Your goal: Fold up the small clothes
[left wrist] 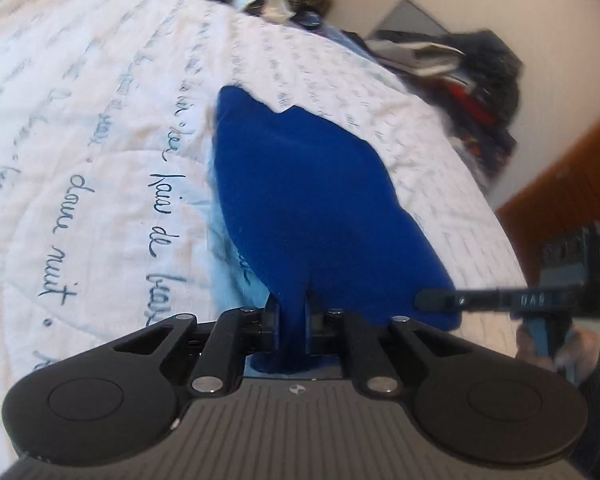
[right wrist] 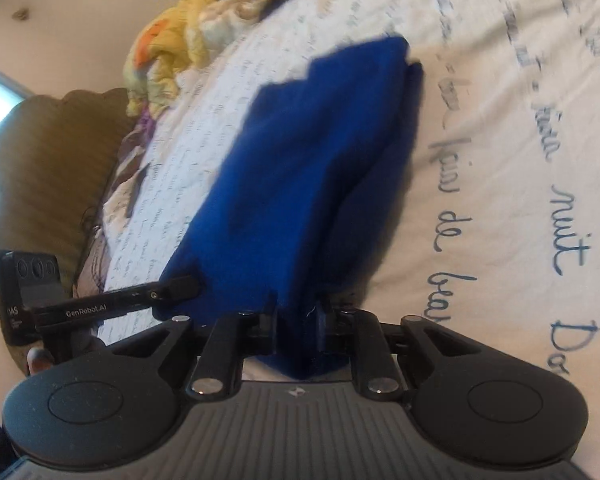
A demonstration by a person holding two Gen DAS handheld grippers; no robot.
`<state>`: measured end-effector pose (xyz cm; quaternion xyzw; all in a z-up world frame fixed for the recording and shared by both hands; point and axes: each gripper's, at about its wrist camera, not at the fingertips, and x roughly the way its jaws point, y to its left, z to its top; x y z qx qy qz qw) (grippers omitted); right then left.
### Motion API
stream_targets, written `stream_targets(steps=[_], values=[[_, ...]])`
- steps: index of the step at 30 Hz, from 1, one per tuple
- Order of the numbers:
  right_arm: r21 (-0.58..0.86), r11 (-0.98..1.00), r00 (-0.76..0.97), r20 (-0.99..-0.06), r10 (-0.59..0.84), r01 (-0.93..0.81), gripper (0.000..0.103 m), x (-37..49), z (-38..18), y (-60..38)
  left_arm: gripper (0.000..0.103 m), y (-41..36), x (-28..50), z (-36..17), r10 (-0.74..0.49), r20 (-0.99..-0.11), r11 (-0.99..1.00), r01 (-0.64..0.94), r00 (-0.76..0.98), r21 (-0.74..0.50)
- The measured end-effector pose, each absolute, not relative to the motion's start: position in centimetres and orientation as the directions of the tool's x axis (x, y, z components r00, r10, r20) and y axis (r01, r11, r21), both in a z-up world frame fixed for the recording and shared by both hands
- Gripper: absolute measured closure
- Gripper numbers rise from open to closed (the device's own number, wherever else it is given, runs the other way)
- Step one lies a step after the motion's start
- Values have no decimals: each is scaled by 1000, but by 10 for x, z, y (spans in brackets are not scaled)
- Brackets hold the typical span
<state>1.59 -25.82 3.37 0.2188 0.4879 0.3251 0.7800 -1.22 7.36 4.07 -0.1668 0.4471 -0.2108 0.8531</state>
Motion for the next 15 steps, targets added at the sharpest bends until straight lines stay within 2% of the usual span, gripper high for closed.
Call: stream_targets(steps=[1, 3, 4, 5, 6, 7, 8, 9, 11, 13, 15], values=[[665, 688, 306, -617, 725, -290, 86, 10, 32, -261, 91, 72, -14, 34, -493, -712, 867, 214, 501, -450], [645, 709, 292, -647, 705, -283, 83, 4, 17, -258, 79, 67, -13, 17, -440, -748, 897, 209, 497, -389], [649, 706, 306, -637, 707, -282, 84, 5, 10, -258, 76, 69, -15, 16, -437, -731, 898, 214, 525, -383], [681, 686, 315, -612, 726, -257, 77, 7, 7, -262, 67, 69, -14, 20, -432, -729, 900, 210, 531, -381], [699, 684, 314, -614, 724, -208, 72, 13, 9, -266, 56, 70, -15, 27, -409, -728, 911, 199, 550, -362], [697, 693, 339, -617, 710, -185, 69, 16, 16, -271, 31, 72, -17, 37, -391, -704, 919, 205, 593, -338], [686, 702, 387, -604, 696, -193, 57, 18, 26, -276, 9, 72, -18, 48, -381, -664, 923, 224, 643, -312], [675, 707, 437, -582, 685, -210, 33, 21, 36, -281, 2, 71, -16, 58, -370, -624, 928, 242, 688, -283], [650, 724, 519, -548, 656, -229, 10, 37, 49, -288, 5, 66, 6, 70, -348, -598, 937, 242, 722, -254], [629, 744, 538, -555, 634, -227, 10, 70, 52, -286, 6, 63, 47, 71, -355, -611, 932, 213, 708, -295], [614, 768, 532, -596, 602, -181, 10, 107, 47, -278, 13, 59, 93, 59, -323, -661, 940, 146, 678, -309]])
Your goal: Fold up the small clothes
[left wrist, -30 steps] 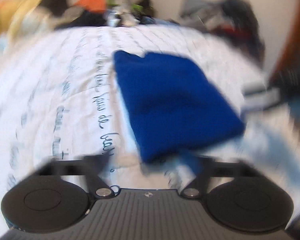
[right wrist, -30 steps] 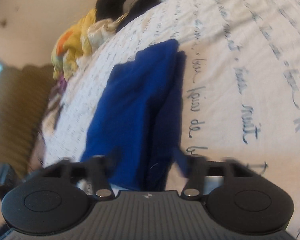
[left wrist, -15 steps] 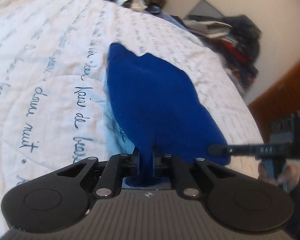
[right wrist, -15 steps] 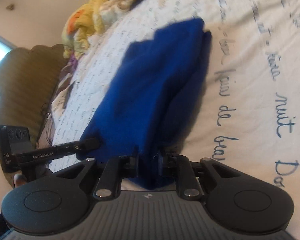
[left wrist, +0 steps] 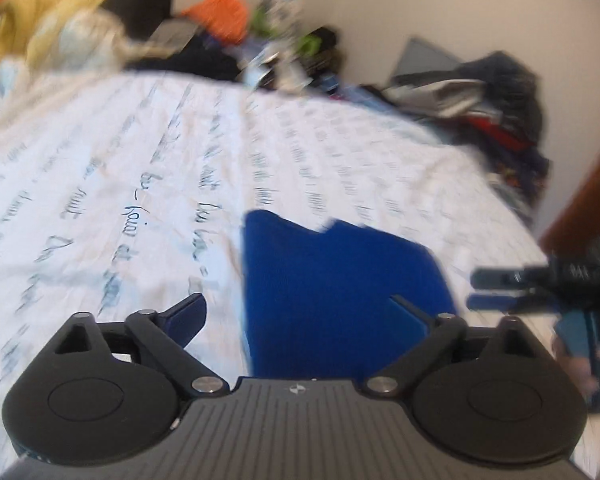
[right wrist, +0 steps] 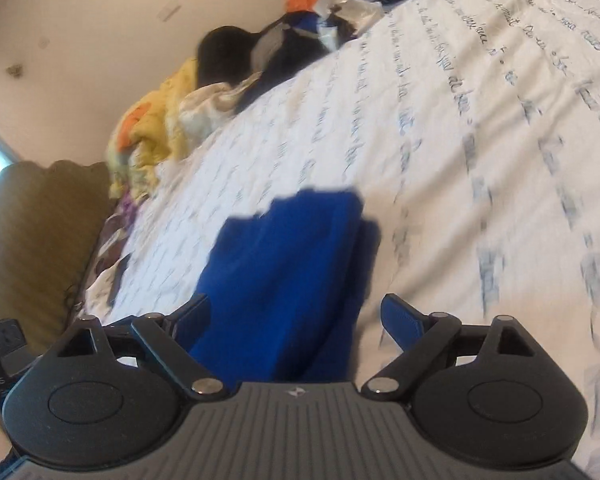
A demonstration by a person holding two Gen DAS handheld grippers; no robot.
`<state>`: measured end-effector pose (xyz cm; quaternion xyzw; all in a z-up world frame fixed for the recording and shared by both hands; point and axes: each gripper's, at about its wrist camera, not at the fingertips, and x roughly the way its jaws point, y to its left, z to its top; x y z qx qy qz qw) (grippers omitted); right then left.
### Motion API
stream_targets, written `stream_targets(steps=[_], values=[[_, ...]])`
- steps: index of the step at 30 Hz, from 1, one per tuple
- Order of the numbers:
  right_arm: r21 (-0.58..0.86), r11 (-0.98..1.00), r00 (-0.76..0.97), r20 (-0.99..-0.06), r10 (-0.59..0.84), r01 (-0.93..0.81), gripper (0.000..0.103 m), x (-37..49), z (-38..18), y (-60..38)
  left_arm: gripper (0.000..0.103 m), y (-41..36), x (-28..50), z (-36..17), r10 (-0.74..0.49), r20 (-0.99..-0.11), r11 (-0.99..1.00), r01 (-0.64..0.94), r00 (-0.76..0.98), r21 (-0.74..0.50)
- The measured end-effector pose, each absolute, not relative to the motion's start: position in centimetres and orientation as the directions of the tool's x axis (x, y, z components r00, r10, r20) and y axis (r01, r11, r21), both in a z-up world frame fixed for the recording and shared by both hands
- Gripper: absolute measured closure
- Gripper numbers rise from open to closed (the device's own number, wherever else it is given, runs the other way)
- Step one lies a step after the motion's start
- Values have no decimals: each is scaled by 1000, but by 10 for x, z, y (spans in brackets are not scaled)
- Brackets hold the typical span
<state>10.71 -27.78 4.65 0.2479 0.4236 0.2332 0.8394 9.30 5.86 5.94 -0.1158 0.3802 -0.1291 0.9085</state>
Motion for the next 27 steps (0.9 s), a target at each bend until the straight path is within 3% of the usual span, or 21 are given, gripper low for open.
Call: stream_targets(steps=[3, 4, 5, 6, 7, 10, 12, 15, 20, 22, 25, 26, 27], values=[[552, 825, 517, -674, 528, -124, 11, 149, 31, -262, 18, 47, 148, 38, -295, -721, 950, 114, 627, -289], [552, 820, 536, -651, 537, -152, 14, 154, 29, -257, 34, 41, 161, 32, -281, -730, 957, 121, 623, -264], [555, 815, 529, -646, 550, -169, 51, 160, 25, -252, 89, 34, 167, 28, -256, -737, 966, 133, 625, -223], [561, 809, 495, -660, 565, -176, 91, 165, 23, -245, 91, 25, 168, 29, -257, -733, 966, 167, 630, -195], [536, 815, 513, -647, 564, -220, 91, 159, 29, -238, 93, 20, 157, 35, -251, -705, 967, 201, 664, -155], [516, 759, 509, -564, 650, -396, 92, 118, 58, -229, 93, 11, 93, 60, -320, -592, 934, 353, 740, -63], [555, 697, 484, -503, 715, -454, 92, 85, 70, -236, 93, 11, 66, 65, -337, -562, 922, 386, 755, -35], [584, 702, 487, -511, 708, -407, 93, 99, 57, -240, 93, 5, 89, 49, -309, -594, 928, 371, 743, -18], [547, 808, 549, -616, 565, -219, 92, 183, 17, -250, 93, -3, 159, 17, -192, -656, 955, 292, 730, 46], [591, 788, 553, -603, 575, -175, 93, 200, 4, -258, 91, 0, 166, 17, -179, -656, 955, 290, 733, 64], [594, 793, 561, -614, 556, -136, 89, 194, 14, -262, 79, 15, 149, 37, -200, -635, 963, 270, 746, 15], [571, 810, 585, -613, 531, -138, 88, 183, 24, -263, 60, 20, 135, 46, -207, -614, 965, 261, 762, -2], [543, 826, 627, -594, 504, -150, 88, 168, 37, -263, 51, 23, 121, 53, -224, -593, 965, 262, 774, -22]])
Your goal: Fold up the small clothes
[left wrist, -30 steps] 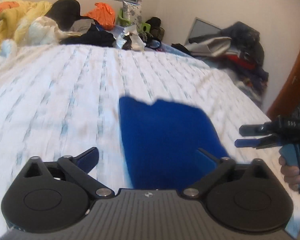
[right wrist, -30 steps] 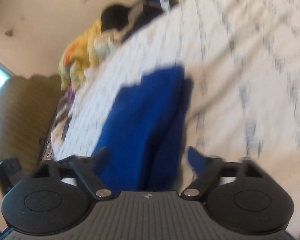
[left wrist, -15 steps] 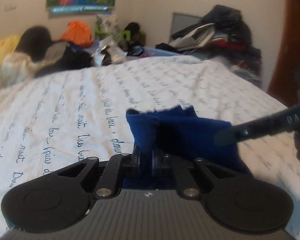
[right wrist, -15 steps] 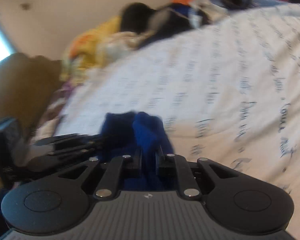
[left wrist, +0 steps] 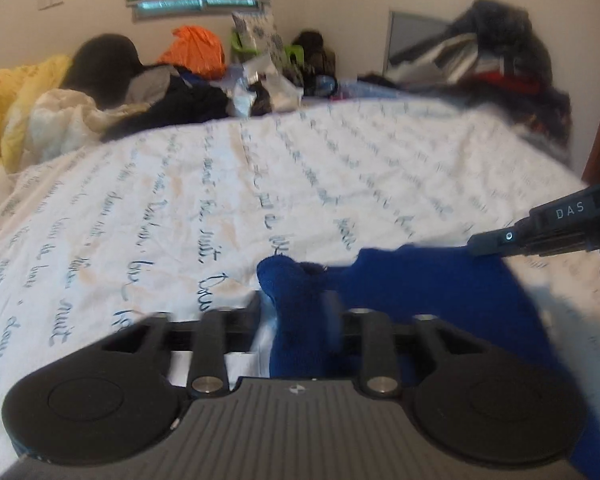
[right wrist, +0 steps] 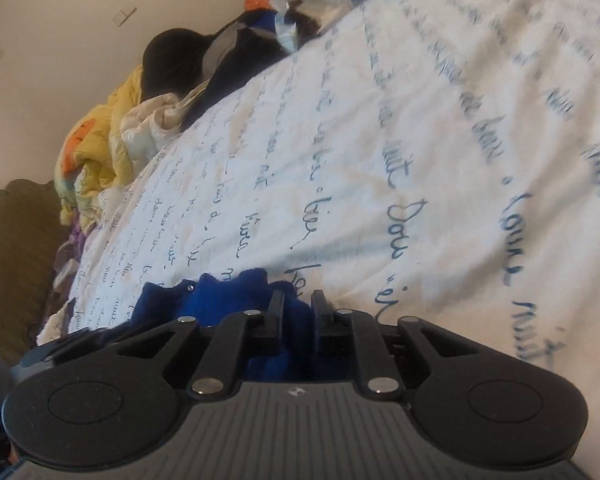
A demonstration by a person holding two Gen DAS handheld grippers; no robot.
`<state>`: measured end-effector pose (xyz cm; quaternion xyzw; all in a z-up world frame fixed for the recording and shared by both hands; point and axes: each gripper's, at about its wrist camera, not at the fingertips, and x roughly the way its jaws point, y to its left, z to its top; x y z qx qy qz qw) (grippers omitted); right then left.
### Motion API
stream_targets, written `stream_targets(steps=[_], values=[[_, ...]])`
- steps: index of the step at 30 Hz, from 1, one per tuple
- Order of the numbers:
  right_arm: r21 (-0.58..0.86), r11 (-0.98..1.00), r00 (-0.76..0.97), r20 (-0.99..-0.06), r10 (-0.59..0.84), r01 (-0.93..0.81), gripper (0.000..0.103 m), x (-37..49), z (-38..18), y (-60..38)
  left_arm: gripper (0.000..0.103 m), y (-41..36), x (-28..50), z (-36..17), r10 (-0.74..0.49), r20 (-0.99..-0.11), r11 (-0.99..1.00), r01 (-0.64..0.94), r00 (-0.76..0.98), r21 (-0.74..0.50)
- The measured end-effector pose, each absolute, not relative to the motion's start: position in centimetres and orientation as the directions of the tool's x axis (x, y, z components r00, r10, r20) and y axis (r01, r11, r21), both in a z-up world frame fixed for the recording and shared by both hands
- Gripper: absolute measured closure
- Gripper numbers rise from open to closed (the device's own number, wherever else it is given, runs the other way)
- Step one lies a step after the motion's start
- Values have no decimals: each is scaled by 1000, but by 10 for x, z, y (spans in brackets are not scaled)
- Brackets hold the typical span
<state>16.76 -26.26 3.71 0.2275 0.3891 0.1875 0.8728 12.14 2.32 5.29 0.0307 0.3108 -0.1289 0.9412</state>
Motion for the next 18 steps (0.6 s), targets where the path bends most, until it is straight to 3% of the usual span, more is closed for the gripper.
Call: stream_targets(steps=[1, 2, 3, 5, 6, 8, 9, 11, 13, 16, 18], values=[[525, 831, 668, -554, 497, -183, 87, 150, 49, -261, 38, 21, 105, 59, -262, -573, 958, 283, 776, -55], [523, 820, 680, -517, 521, -230, 86, 138, 57, -255, 34, 16, 95, 60, -309, -569, 943, 322, 762, -81], [524, 804, 653, -510, 560, -281, 76, 132, 59, -246, 35, 8, 89, 57, -351, -586, 925, 366, 731, -99], [474, 822, 561, -605, 564, -315, 56, 140, 47, -215, 30, -18, 89, 39, -355, -653, 912, 402, 669, -83], [393, 866, 550, -669, 500, -309, 57, 148, 35, -201, 29, -28, 91, 29, -306, -660, 922, 387, 686, -24], [246, 908, 632, -656, 413, -338, 57, 159, 23, -189, 18, -37, 100, 17, -270, -640, 923, 382, 719, 39], [243, 921, 648, -655, 388, -306, 56, 169, 22, -190, 16, -37, 107, 16, -265, -644, 929, 369, 718, 30], [319, 917, 613, -682, 398, -240, 55, 185, 27, -196, 22, -31, 112, 23, -263, -656, 936, 352, 707, 4], [305, 930, 584, -724, 367, -207, 55, 176, 40, -196, 29, -22, 92, 40, -256, -633, 943, 331, 731, 2], [239, 933, 685, -634, 360, -269, 50, 101, 72, -205, 0, -3, 27, 63, -229, -559, 960, 282, 797, 8], [239, 930, 732, -574, 368, -281, 17, 38, 77, -221, 1, 6, -18, 61, -196, -549, 972, 234, 812, -1]])
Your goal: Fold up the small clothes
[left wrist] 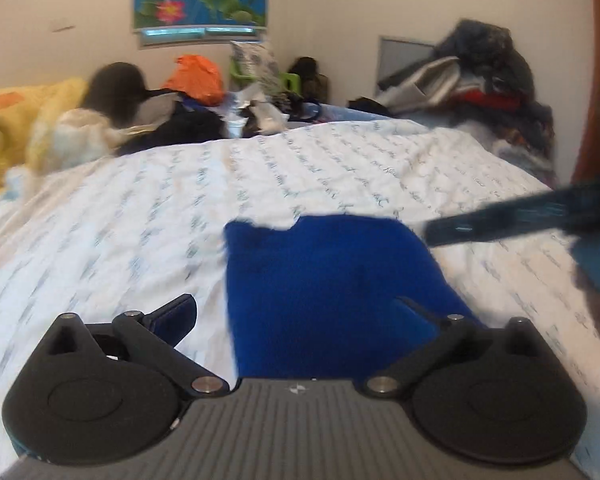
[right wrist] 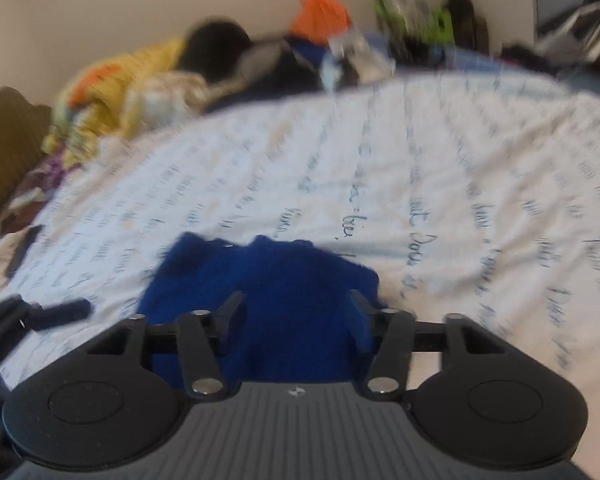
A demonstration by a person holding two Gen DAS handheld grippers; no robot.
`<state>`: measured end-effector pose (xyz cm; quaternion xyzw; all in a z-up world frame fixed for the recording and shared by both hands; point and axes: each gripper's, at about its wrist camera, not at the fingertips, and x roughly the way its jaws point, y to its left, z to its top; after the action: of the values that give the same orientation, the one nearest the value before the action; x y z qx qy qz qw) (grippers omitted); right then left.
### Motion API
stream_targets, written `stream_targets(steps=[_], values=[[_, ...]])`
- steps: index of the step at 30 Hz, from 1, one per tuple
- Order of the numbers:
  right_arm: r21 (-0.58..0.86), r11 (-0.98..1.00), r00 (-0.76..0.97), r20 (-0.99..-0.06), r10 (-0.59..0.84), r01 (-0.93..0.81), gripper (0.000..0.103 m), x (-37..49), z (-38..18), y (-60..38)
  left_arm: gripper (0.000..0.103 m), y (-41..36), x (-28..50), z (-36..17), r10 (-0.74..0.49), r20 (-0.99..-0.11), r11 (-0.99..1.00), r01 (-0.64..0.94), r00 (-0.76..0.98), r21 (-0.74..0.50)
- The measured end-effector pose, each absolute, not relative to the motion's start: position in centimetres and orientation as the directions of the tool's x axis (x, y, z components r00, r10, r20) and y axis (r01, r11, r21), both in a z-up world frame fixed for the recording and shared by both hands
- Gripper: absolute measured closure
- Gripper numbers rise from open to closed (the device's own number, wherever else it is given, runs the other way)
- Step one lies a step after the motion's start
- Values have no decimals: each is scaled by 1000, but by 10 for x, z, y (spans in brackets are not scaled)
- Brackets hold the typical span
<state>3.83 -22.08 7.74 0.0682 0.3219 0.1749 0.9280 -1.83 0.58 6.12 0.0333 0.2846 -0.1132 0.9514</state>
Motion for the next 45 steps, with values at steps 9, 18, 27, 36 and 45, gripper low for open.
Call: stream_targets(steps=[9, 18, 27, 36, 45], values=[[184, 960, 656, -702, 277, -209, 10, -102, 14, -210, 0, 13, -99, 13, -104, -714, 994, 91, 692, -57], [18, 988, 772, -621, 132, -154, 0, -101, -5, -186, 0, 8, -92, 2, -53, -652, 997, 78, 757, 10], [21, 991, 781, -614, 114, -128, 0, -102, -5, -186, 0, 7, -94, 0, -50, -646, 997, 76, 762, 13], [13, 994, 782, -616, 96, -112, 0, -102, -5, -181, 0, 7, -94, 0, -51, -646, 997, 77, 762, 11], [13, 994, 782, -616, 95, -111, 0, -102, -5, -181, 0, 7, -94, 0, -52, -646, 997, 77, 762, 11]])
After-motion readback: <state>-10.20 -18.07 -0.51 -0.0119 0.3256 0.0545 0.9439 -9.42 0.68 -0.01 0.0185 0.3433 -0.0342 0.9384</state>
